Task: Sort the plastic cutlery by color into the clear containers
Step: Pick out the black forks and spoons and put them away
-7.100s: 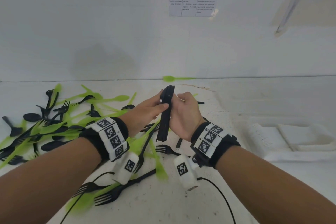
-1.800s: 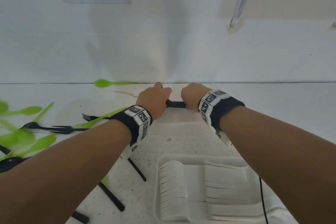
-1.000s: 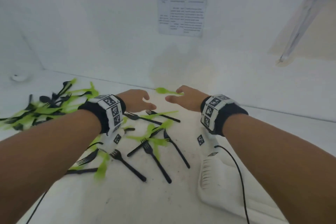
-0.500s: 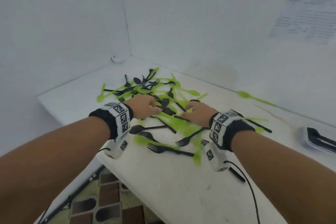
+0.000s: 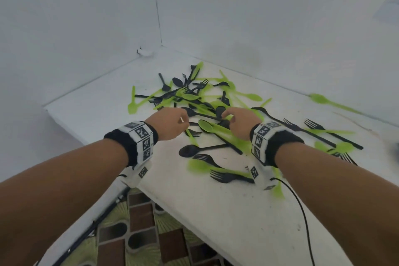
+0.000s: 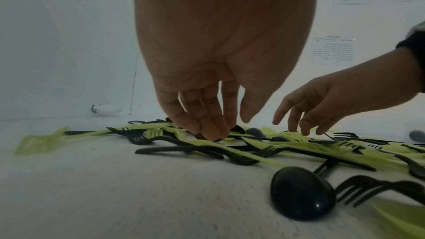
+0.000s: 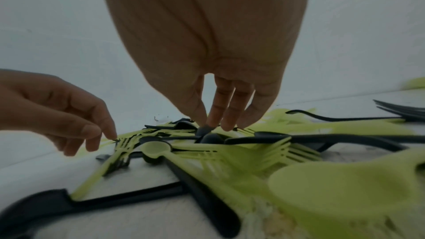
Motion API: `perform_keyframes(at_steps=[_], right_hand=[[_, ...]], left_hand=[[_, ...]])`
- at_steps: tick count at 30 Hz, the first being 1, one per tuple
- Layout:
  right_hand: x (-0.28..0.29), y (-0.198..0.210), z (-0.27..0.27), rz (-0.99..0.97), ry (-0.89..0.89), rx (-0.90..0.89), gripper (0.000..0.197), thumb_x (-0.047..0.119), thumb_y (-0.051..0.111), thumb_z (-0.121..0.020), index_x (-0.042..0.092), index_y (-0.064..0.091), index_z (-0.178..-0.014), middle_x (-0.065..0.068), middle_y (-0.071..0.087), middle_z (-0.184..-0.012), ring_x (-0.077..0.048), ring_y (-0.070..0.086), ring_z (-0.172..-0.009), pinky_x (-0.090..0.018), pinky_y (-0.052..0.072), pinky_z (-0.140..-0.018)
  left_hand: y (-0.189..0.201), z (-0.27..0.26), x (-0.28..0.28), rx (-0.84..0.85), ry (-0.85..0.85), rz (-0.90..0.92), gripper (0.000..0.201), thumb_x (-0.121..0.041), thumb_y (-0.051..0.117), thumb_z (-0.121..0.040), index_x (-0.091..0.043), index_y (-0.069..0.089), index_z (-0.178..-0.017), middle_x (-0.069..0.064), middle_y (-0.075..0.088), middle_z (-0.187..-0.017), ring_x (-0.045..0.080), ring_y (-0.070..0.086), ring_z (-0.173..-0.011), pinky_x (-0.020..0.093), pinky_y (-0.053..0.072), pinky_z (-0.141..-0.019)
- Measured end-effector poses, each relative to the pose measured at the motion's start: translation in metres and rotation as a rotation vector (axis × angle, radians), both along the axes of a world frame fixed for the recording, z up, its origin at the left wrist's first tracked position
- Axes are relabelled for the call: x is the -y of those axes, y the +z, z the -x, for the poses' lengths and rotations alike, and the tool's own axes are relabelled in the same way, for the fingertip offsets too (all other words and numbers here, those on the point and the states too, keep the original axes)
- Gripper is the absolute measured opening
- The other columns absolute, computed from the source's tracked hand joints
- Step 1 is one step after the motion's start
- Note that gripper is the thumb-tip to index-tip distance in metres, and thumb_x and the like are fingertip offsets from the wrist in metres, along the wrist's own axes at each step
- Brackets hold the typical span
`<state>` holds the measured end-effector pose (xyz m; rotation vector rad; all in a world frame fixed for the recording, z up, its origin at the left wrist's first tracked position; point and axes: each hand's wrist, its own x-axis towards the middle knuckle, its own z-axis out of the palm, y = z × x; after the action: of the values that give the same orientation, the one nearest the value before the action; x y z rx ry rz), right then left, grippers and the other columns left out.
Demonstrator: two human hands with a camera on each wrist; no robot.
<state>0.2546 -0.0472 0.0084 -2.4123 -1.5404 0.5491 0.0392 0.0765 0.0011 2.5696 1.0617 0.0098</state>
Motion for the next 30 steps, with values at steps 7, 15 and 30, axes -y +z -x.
perform_keyframes(at_steps=[7,15,30], right_hand=[[-0.038,0.002,-0.028,0.079,0.142,0.119,0.047,0.007,0.063,-0.091,0.033,0.060,-0.130,-0.006,0.056,-0.114,-0.030,0.061,-0.093,-0.039,0.052,-0.073],[-0.067,-0.016,-0.040,0.108,0.217,0.248,0.042,0.011,0.062,-0.089,0.036,0.056,-0.122,-0.006,0.053,-0.107,-0.030,0.062,-0.081,-0.035,0.051,-0.065],[-0.083,0.027,-0.028,-0.567,-0.244,0.268,0.025,0.025,0.048,-0.105,0.014,0.066,-0.118,-0.011,0.052,-0.111,-0.030,0.057,-0.093,-0.042,0.051,-0.083]], left_hand=[[-0.012,-0.031,-0.016,-0.226,-0.119,-0.337,0.033,-0.027,0.038,-0.106,-0.021,0.046,-0.137,0.007,0.062,-0.112,0.030,0.060,-0.097,0.039,0.047,-0.070],[-0.013,-0.067,-0.034,-0.263,-0.226,-0.285,0.017,-0.036,0.041,-0.103,-0.019,0.045,-0.102,0.002,0.055,-0.080,0.027,0.056,-0.075,0.038,0.050,-0.067],[0.009,-0.068,-0.084,0.080,-0.493,-0.135,0.017,-0.029,0.050,-0.095,-0.018,0.040,-0.086,0.004,0.054,-0.069,0.022,0.051,-0.060,0.035,0.039,-0.054]])
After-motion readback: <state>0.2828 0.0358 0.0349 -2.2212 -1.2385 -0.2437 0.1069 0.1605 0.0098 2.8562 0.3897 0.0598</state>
